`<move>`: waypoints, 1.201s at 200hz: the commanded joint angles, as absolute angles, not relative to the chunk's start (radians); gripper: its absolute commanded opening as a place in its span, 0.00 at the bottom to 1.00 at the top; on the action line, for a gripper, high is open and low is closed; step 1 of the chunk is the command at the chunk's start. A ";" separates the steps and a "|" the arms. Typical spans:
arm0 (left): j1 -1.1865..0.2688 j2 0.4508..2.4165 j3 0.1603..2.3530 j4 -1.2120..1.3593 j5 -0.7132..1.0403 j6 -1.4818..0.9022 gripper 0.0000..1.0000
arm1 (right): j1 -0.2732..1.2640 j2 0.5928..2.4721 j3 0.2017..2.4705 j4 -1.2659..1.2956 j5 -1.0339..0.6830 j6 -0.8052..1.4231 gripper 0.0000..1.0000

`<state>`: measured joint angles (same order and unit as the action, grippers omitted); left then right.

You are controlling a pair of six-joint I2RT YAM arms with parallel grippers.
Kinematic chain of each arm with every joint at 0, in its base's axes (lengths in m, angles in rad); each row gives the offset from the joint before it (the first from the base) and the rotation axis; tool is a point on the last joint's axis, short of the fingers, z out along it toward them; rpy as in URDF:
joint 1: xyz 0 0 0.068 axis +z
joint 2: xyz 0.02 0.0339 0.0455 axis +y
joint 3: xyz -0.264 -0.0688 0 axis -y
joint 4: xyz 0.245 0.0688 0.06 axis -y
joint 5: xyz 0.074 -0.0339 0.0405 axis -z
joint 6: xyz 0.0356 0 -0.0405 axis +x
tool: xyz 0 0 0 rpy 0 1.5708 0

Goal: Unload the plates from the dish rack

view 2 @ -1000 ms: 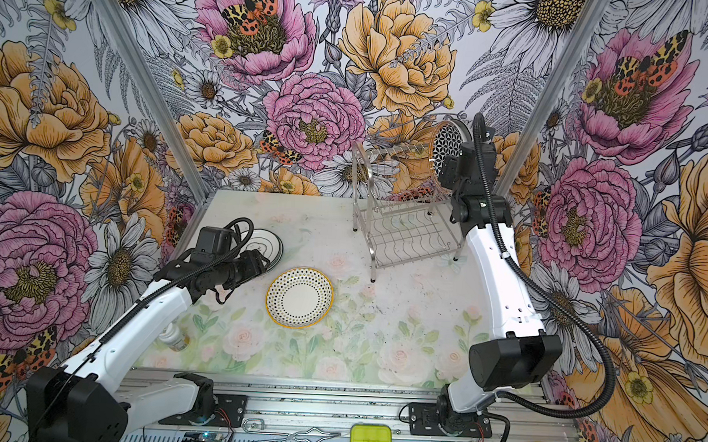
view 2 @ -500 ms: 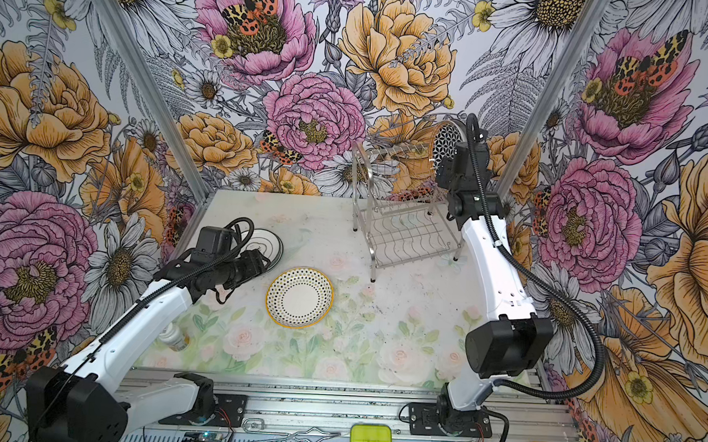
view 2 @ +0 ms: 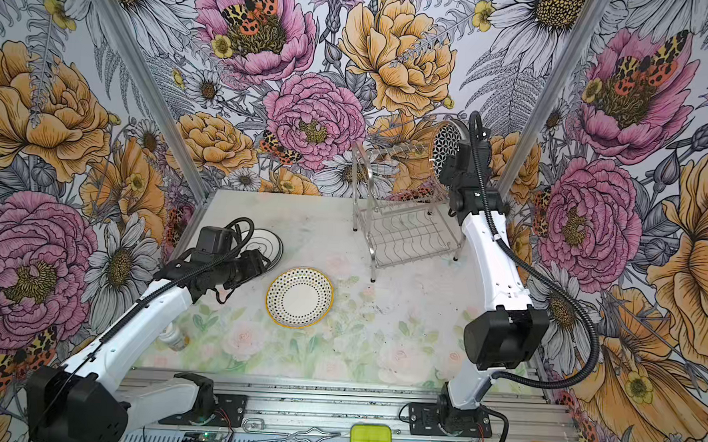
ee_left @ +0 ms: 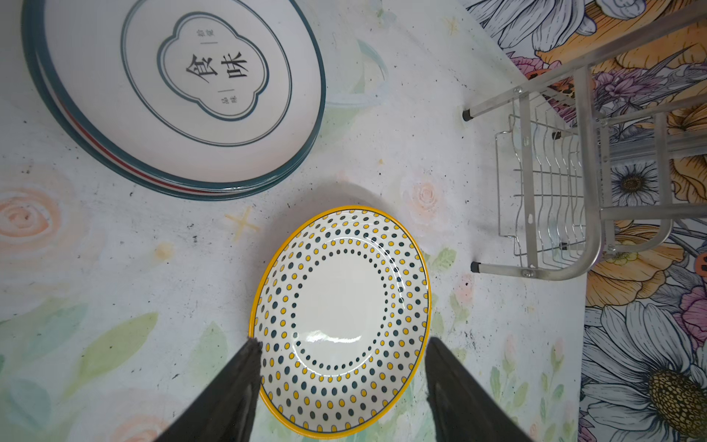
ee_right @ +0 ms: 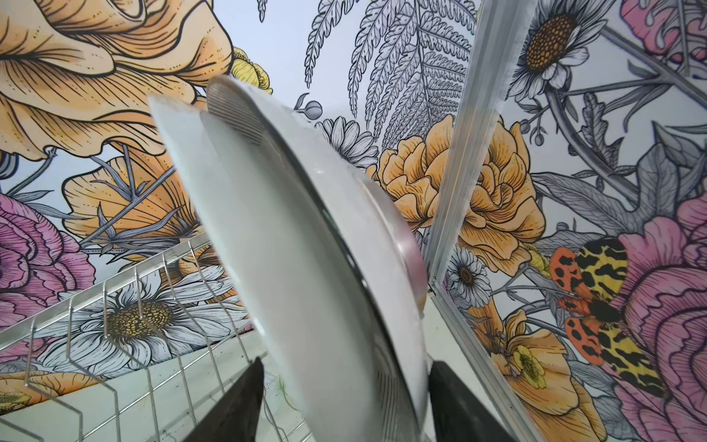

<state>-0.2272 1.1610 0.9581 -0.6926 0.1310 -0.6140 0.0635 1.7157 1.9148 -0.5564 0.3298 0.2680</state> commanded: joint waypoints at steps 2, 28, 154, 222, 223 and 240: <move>-0.232 1.165 0.988 -0.692 0.150 -0.613 0.68 | 0.061 1.741 1.945 -0.517 0.324 0.255 0.66; -0.232 1.167 0.988 -0.692 0.152 -0.612 0.68 | 0.059 1.753 1.945 -0.507 0.330 0.253 0.62; -0.233 1.177 1.002 -0.691 0.165 -0.609 0.67 | 0.062 1.777 1.915 -0.445 0.439 0.244 0.38; -0.233 1.190 1.011 -0.690 0.171 -0.604 0.66 | 0.064 1.767 1.895 -0.433 0.444 0.249 0.38; -0.231 1.191 1.011 -0.689 0.171 -0.604 0.66 | 0.064 1.765 1.896 -0.433 0.443 0.249 0.39; -0.231 1.193 1.012 -0.687 0.170 -0.602 0.66 | 0.064 1.752 1.885 -0.433 0.446 0.252 0.46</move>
<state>-0.2272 1.1889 0.9810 -0.6922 0.1505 -0.6132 0.0555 1.7626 1.9053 -0.4732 0.4561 0.2447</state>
